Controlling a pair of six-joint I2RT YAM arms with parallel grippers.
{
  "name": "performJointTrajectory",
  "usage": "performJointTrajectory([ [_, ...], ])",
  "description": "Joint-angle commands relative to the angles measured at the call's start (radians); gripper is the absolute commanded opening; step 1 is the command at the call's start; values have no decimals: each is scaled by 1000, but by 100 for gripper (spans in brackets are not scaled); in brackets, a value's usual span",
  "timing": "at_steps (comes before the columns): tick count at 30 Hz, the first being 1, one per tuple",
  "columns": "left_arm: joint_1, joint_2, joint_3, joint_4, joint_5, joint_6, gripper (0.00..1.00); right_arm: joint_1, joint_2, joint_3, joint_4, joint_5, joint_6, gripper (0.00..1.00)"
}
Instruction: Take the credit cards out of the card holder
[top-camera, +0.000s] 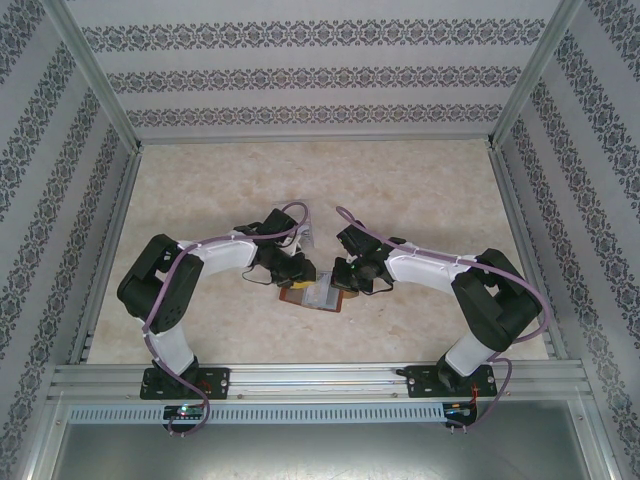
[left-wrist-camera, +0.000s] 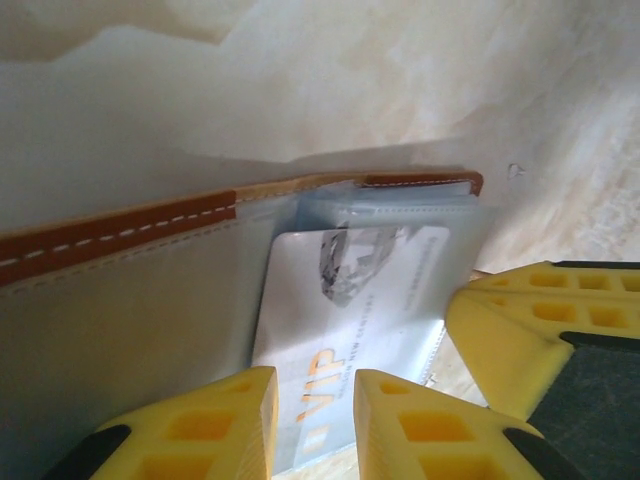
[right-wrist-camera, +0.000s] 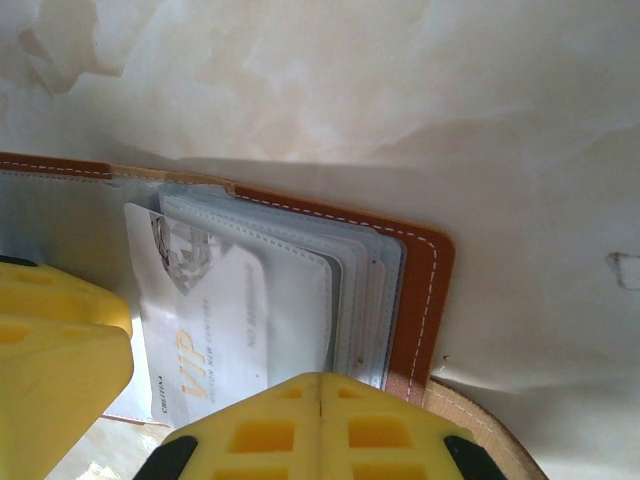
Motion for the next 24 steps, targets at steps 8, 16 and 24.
performJointTrajectory([
  [8, 18, 4, -20, 0, -34, 1, 29, -4, 10, 7, -30, 14, -21, 6],
  [16, 27, 1, -34, 13, -36, -4, 29, -3, 9, 4, -29, 11, -20, 6],
  [24, 26, 59, -80, 204, 116, -86, 27, -4, 11, 5, -28, 9, -23, 7],
])
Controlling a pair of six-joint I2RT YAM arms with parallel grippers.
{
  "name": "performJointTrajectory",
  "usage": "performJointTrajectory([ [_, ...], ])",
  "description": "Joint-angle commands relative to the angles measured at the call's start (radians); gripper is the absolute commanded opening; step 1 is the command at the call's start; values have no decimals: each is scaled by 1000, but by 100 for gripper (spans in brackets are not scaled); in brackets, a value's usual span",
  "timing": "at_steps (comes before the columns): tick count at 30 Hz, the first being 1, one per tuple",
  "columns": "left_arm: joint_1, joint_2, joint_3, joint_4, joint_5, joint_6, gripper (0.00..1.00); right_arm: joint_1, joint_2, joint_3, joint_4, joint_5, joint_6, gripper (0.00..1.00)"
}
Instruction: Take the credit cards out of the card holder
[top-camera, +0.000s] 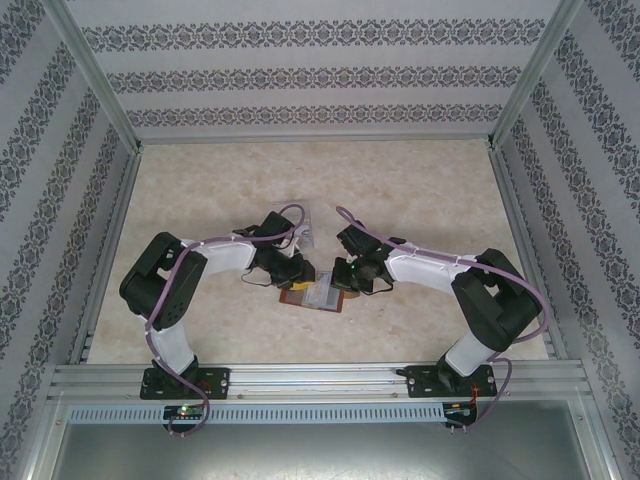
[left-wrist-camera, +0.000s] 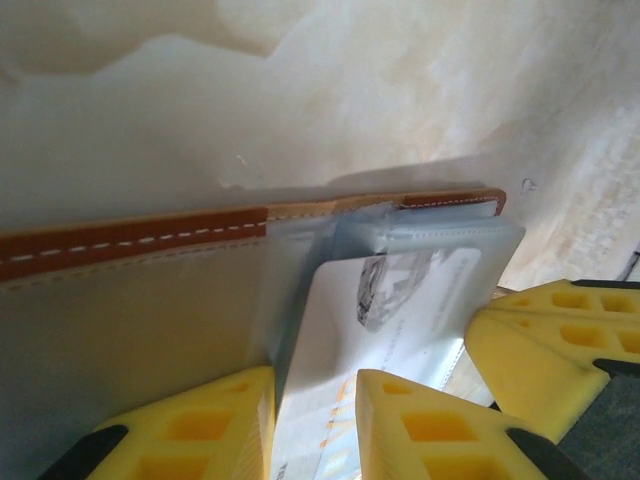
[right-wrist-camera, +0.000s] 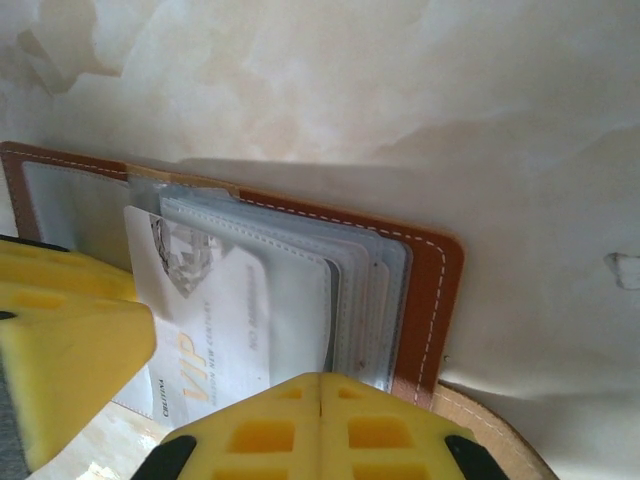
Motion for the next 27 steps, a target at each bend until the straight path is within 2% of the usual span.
performJointTrajectory([
  [1, 8, 33, -34, 123, 78, -58, 27, -5, 10, 5, -28, 8, -23, 7],
  [10, 12, 29, -35, 107, 74, -48, 16, -6, 7, 2, -37, 13, -24, 7],
  [18, 34, -17, -34, 21, 40, 4, 14, -26, -11, -6, -75, 55, -45, 6],
  [27, 49, -45, -53, -2, 40, 22, 11, -41, -13, -5, -94, 69, -64, 6],
])
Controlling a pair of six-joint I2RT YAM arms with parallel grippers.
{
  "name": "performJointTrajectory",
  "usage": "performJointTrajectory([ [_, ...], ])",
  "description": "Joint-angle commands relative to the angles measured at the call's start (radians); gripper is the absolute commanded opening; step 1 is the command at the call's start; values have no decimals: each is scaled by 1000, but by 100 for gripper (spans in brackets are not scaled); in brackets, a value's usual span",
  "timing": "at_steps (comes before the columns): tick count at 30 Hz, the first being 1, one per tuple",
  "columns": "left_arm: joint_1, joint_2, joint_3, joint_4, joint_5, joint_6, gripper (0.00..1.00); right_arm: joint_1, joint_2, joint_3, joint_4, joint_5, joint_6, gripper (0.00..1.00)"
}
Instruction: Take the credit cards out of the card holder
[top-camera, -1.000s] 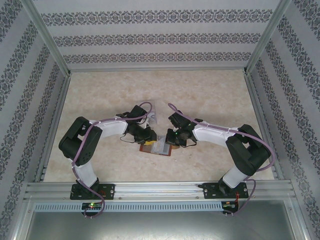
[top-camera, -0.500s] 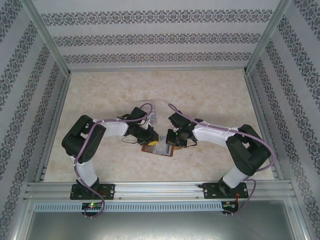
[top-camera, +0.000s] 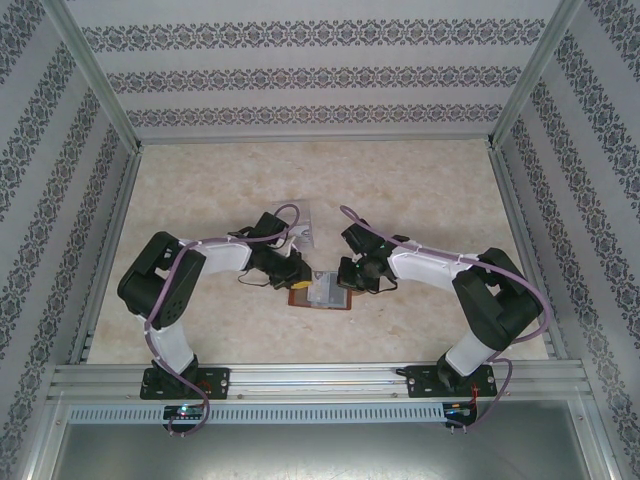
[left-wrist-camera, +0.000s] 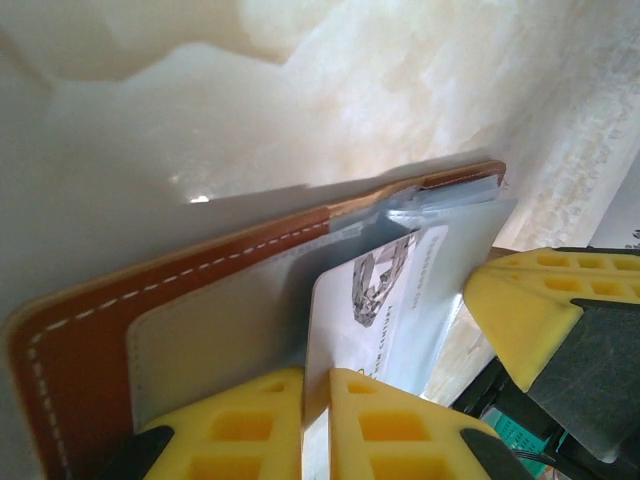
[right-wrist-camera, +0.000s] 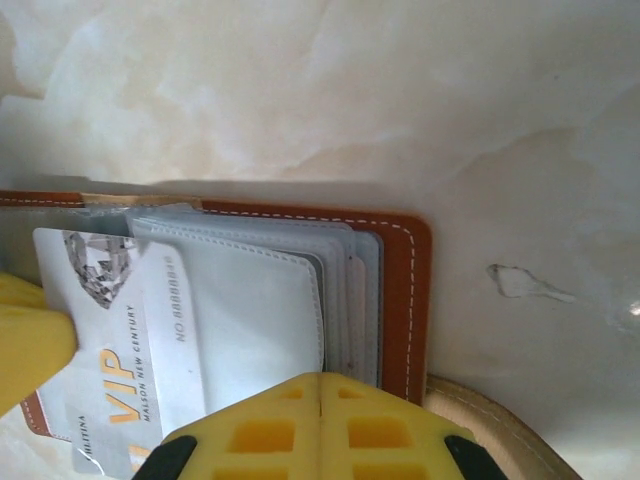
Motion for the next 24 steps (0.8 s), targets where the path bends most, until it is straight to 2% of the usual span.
performJointTrajectory([
  [1, 13, -33, -12, -57, -18, 32, 11, -8, -12, -4, -42, 36, -20, 5],
  [6, 15, -54, 6, -106, -33, 56, 8, -8, -6, 0, -40, 26, -20, 5],
  [15, 13, -91, 93, -307, -126, 138, 5, -7, -5, 7, -38, 20, -20, 6],
  [24, -31, -68, 131, -302, -127, 102, 6, -2, -3, 8, -31, 16, -18, 6],
])
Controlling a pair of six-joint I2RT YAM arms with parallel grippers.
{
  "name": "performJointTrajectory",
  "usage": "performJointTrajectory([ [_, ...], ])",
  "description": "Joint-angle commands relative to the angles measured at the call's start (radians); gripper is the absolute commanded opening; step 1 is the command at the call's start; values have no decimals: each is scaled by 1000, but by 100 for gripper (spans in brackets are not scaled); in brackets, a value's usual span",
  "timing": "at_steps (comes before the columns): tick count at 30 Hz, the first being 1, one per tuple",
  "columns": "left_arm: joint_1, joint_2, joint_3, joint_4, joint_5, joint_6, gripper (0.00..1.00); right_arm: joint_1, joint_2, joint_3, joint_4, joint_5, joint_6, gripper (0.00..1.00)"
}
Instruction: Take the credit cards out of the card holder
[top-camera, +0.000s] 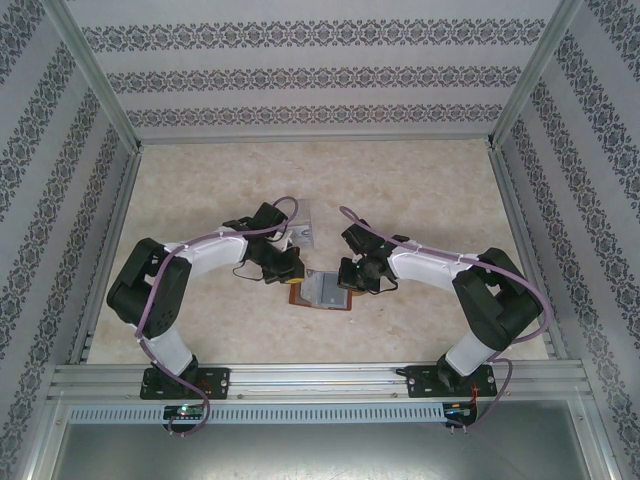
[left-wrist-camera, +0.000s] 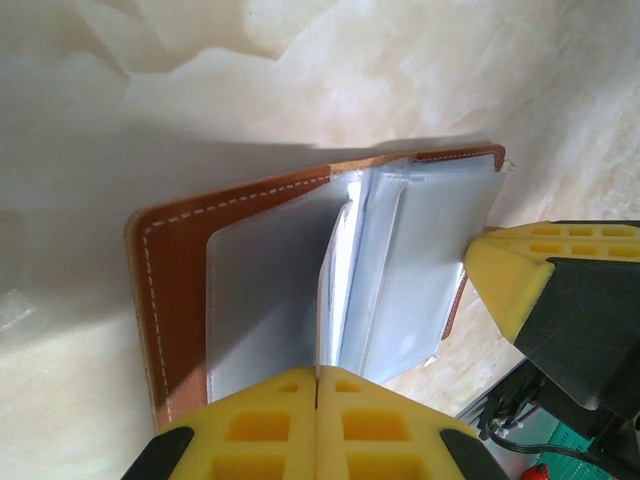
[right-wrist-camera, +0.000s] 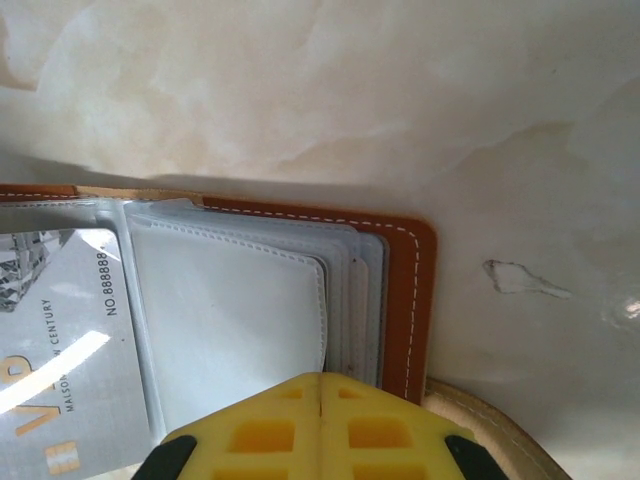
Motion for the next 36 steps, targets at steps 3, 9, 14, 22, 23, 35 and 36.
performJointTrajectory([
  [3, -40, 15, 35, -32, -21, -22, 9, 1, -1, 7, -23, 13, -11, 6],
  [9, -64, 24, 49, -11, 2, -46, 16, 2, 7, -1, -10, 2, -7, 7],
  [14, -83, 31, 51, -27, 0, -45, 16, 4, 10, -2, -5, 0, -7, 7],
  [22, -98, 33, 48, -66, -41, -29, 12, 3, 11, -3, -8, 10, -7, 10],
  [23, -98, 35, 49, -69, -43, -28, 11, 3, 9, -3, -11, 12, -8, 12],
  [35, -97, 1, 49, -82, -72, -28, 6, -2, -3, 8, -58, 63, -31, 26],
  [36, -98, -4, 50, -82, -76, -30, 6, -2, 1, 8, -56, 60, -33, 26],
])
